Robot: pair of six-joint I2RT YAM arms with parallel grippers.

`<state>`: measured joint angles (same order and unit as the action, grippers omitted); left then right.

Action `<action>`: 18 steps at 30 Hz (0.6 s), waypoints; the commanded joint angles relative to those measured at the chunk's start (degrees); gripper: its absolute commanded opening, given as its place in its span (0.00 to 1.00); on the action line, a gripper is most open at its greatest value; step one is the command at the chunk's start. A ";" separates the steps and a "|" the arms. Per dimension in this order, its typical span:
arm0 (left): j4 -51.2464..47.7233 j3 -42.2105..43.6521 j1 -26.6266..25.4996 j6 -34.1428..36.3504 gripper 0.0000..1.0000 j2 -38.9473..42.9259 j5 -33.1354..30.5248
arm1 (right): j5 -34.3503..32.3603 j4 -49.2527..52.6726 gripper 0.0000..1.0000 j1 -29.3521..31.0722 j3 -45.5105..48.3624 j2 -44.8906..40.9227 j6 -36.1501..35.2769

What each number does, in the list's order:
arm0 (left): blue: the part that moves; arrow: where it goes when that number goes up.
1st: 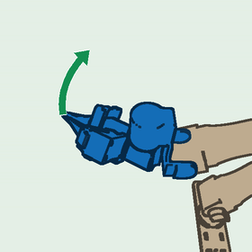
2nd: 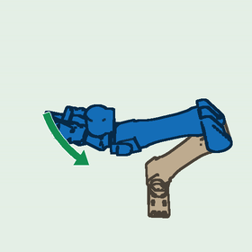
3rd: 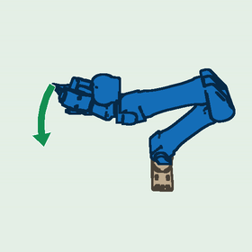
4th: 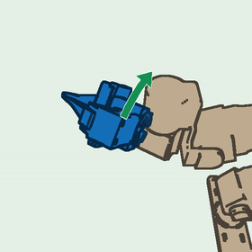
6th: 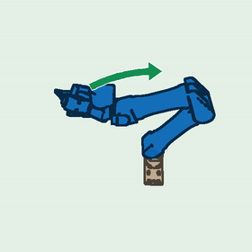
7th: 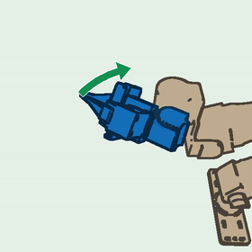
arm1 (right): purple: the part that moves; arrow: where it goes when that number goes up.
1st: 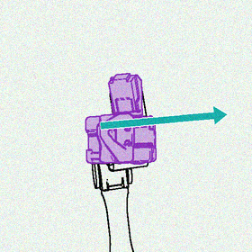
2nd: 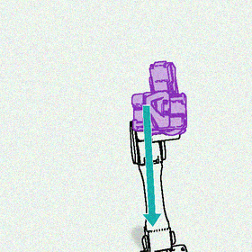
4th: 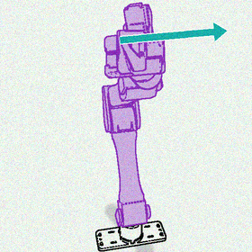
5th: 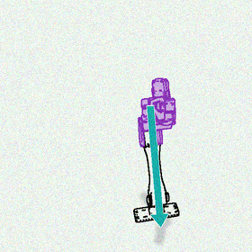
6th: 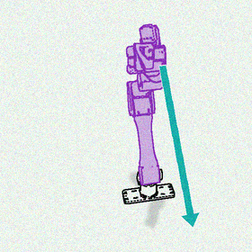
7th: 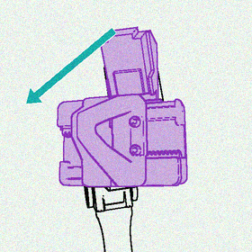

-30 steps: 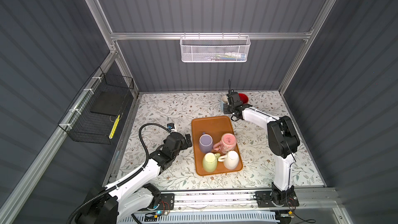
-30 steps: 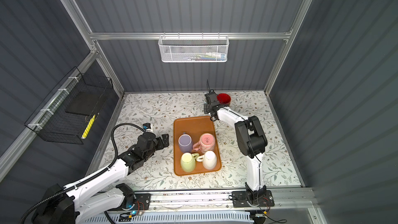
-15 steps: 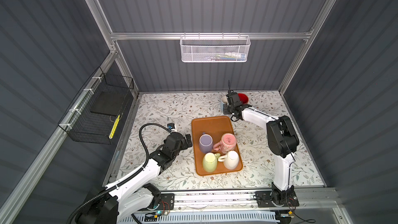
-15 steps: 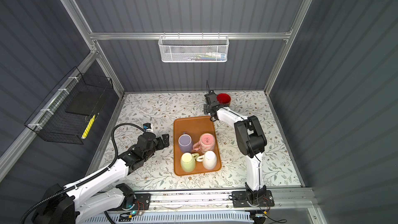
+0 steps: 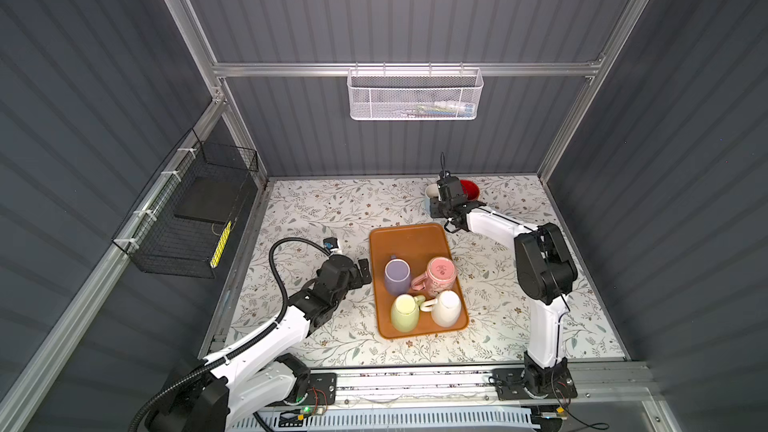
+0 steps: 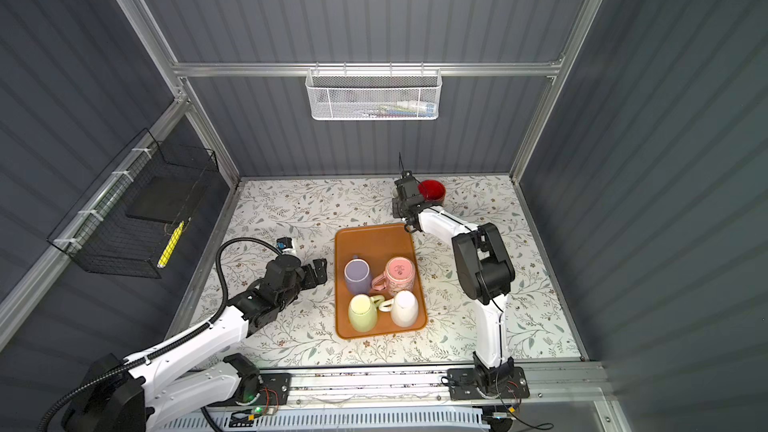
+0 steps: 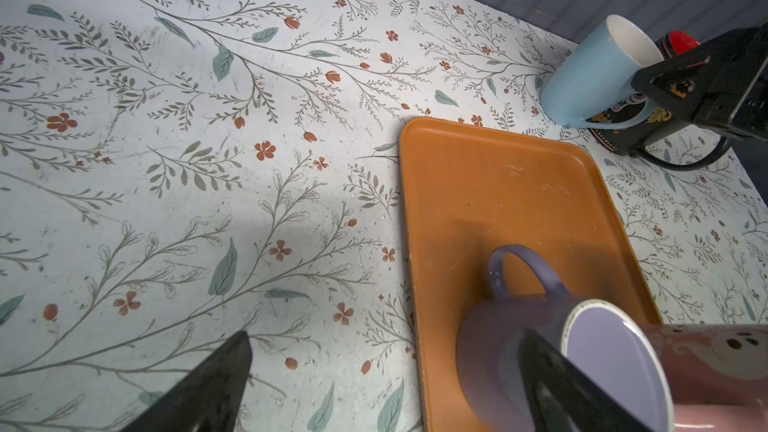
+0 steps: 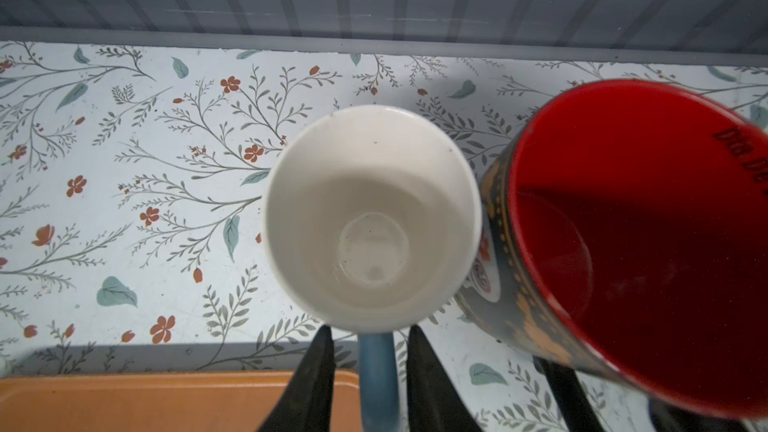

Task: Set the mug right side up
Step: 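Lower the light blue mug onto the table next to the black mug, then open the right gripper and draw back while the left gripper nears the purple mug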

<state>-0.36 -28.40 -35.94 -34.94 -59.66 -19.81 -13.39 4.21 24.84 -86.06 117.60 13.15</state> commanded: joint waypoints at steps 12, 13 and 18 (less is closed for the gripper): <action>-3.60 -2.22 0.27 0.69 1.00 1.88 2.57 | 0.10 -1.53 0.48 -0.06 3.39 -6.87 -0.62; -4.89 -3.10 0.28 1.02 1.00 1.51 2.44 | 0.11 -1.48 0.48 -0.06 4.01 -7.75 -0.63; -8.64 -5.69 0.20 1.47 1.00 1.76 3.88 | 0.73 -1.75 0.51 -0.06 7.72 -12.75 -1.10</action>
<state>-5.63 -31.70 -35.94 -34.68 -58.50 -17.54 -13.04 3.16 24.84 -80.25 107.50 12.67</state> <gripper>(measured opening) 0.997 0.511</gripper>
